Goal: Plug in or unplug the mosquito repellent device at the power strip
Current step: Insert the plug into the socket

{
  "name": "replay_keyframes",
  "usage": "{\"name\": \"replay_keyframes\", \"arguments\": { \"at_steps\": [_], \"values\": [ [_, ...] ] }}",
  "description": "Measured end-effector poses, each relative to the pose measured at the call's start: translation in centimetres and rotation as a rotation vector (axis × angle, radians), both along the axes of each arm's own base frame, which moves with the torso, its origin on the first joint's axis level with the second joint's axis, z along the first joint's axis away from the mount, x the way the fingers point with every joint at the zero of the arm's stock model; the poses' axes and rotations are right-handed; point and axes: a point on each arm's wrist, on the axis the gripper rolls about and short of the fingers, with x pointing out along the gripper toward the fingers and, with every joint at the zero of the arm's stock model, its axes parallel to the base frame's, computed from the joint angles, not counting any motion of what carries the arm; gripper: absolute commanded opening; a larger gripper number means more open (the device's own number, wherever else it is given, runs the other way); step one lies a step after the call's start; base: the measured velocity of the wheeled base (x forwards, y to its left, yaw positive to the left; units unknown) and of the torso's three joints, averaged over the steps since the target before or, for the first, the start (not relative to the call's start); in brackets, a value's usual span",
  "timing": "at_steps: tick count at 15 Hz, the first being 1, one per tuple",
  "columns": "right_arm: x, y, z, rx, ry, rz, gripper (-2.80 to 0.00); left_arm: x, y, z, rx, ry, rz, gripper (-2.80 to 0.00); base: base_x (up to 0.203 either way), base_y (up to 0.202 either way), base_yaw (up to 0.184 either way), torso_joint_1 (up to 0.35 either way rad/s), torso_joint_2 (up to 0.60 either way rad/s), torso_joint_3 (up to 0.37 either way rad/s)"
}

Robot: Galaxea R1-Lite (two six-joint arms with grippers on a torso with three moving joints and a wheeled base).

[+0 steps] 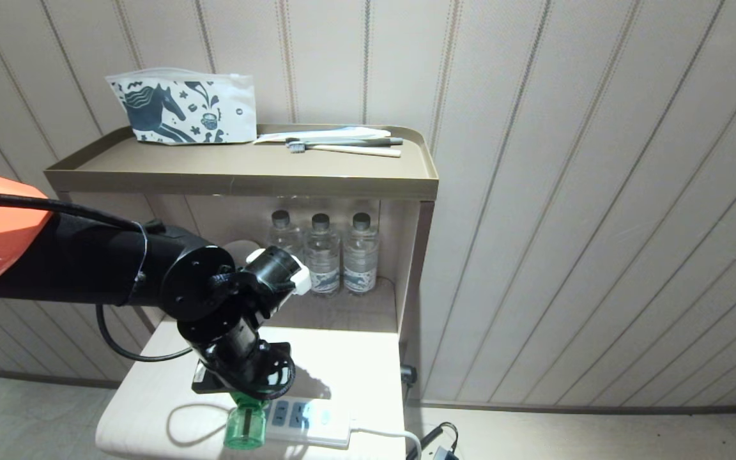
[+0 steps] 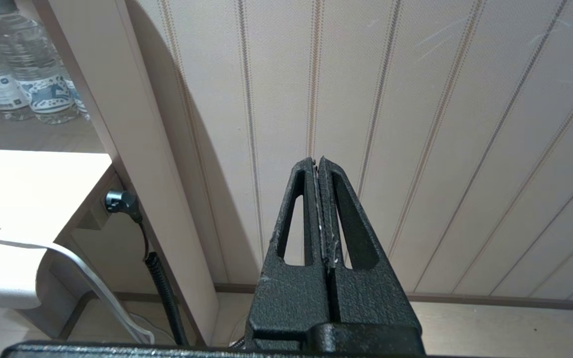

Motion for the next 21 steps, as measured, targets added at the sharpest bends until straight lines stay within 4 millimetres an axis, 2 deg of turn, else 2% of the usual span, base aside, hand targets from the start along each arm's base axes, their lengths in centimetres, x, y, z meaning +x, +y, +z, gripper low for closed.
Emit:
{"name": "replay_keyframes", "arguments": {
  "at_steps": [5, 7, 9, 12, 15, 18, 21],
  "values": [
    [0.0, 0.0, 0.0, 0.0, 0.0, 0.0, -2.8, -3.2, 0.0, 0.7, -0.019, -0.017, -0.038, -2.8, 0.0, 0.0, 0.0, 0.0, 0.0, 0.0],
    [0.0, 0.0, 0.0, 0.0, 0.0, 0.0, -2.8, -4.0, 0.4, 0.2, -0.03, -0.027, -0.114, -2.8, 0.0, 0.0, 0.0, 0.0, 0.0, 0.0],
    [0.0, 0.0, 0.0, 0.0, 0.0, 0.0, -2.8, -4.5, 0.9, -0.3, 0.035, -0.067, -0.229, -2.8, 0.0, 0.0, 0.0, 0.0, 0.0, 0.0],
    [0.0, 0.0, 0.0, 0.0, 0.0, 0.0, -2.8, -3.4, 2.3, 0.2, 0.078, -0.082, -0.309, -2.8, 0.0, 0.0, 0.0, 0.0, 0.0, 0.0],
    [0.0, 0.0, 0.0, 0.0, 0.0, 0.001, -2.8, -2.5, 2.5, 2.1, 0.123, -0.104, -0.28, -2.8, 0.0, 0.0, 0.0, 0.0, 0.0, 0.0],
    [0.0, 0.0, 0.0, 0.0, 0.0, -0.001, -2.8, -2.3, 2.3, 3.5, 0.152, 0.014, -0.279, -2.8, 0.0, 0.0, 0.0, 0.0, 0.0, 0.0],
    [0.0, 0.0, 0.0, 0.0, 0.0, 0.0, -2.8, -1.6, 1.0, 5.4, 0.108, 0.051, -0.291, -2.8, 0.0, 0.0, 0.0, 0.0, 0.0, 0.0]
  ]
}}
